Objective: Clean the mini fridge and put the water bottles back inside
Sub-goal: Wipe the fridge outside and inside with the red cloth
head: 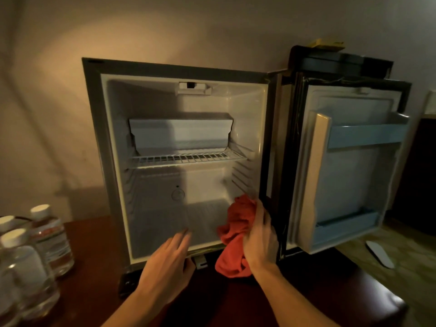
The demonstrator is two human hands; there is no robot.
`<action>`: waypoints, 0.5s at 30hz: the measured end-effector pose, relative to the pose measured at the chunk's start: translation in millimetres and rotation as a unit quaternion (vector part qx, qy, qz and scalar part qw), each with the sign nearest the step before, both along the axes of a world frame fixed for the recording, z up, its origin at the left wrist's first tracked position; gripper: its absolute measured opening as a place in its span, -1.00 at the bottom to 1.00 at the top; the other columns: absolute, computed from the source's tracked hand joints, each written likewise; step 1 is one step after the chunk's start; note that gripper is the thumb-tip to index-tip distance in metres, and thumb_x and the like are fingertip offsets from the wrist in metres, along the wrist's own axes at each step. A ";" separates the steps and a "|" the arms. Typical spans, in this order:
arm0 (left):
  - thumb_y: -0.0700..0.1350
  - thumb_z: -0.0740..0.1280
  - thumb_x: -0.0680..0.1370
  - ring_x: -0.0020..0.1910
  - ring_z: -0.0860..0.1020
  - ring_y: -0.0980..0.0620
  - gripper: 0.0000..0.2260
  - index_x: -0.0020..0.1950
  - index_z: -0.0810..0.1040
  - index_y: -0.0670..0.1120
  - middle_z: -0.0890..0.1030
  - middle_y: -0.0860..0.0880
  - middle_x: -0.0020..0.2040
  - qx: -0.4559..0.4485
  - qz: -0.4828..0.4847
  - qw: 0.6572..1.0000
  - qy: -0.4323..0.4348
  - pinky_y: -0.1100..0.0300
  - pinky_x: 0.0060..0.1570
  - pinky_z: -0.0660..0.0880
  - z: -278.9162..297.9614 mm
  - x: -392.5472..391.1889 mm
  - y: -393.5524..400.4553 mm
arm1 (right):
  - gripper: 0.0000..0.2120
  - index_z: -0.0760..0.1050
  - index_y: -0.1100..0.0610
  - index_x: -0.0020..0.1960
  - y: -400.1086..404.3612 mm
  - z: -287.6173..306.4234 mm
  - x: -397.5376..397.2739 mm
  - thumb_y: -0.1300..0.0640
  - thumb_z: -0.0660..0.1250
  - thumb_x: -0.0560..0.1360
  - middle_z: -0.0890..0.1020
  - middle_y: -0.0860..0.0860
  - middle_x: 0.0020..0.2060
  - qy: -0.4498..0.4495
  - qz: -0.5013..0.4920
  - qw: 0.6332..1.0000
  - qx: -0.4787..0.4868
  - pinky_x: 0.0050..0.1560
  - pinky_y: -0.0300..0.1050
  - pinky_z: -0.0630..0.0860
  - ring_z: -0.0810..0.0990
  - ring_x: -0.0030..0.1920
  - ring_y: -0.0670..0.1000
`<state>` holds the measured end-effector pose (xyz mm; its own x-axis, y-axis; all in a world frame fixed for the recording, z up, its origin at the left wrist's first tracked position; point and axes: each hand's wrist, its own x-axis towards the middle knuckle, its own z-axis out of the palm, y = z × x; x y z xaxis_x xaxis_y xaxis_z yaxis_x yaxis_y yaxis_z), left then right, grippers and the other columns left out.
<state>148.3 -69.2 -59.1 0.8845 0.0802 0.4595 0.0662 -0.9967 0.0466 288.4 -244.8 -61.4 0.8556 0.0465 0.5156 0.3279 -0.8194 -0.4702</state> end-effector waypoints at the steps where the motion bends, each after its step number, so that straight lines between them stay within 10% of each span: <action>1: -0.08 0.51 0.27 0.05 0.64 -0.01 -0.42 0.28 0.56 -0.15 0.61 -0.06 0.20 -0.002 -0.001 1.000 0.003 0.21 -0.02 0.57 -1.8 0.9 0.7 | -0.29 0.05 0.03 0.58 -0.6 1.0 1.8 0.19 0.25 0.50 0.28 0.10 0.48 -0.008 0.000 1.000 0.001 0.02 0.08 0.56 0.58 0.14 0.21; 9: -0.05 0.42 0.39 0.12 0.61 -0.02 -0.42 0.41 0.44 -0.12 0.55 -0.07 0.31 -0.021 -0.015 1.000 0.005 0.18 0.04 0.55 -15.1 6.9 8.3 | -0.16 -0.23 0.02 0.59 14.5 -11.2 12.5 0.03 0.25 0.52 -0.16 0.06 0.58 0.106 -0.008 0.992 -0.069 0.18 0.09 0.49 0.43 0.33 0.23; 15: -0.03 0.34 0.47 0.24 0.54 -0.02 -0.42 0.49 0.34 -0.09 0.46 -0.06 0.40 -0.033 -0.005 0.999 0.007 0.16 0.16 0.50 -25.6 4.1 20.6 | -0.28 -0.20 0.14 0.59 14.8 -21.0 19.7 0.05 0.16 0.60 -0.07 0.09 0.58 0.167 -0.045 0.983 -0.051 0.23 0.13 0.44 0.46 0.33 0.24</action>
<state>152.5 -48.5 -84.7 0.8920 0.1012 0.4406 0.0577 -0.9921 0.1112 308.0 -230.0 -82.3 0.9797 -0.0005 0.2007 0.0922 -0.8869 -0.4526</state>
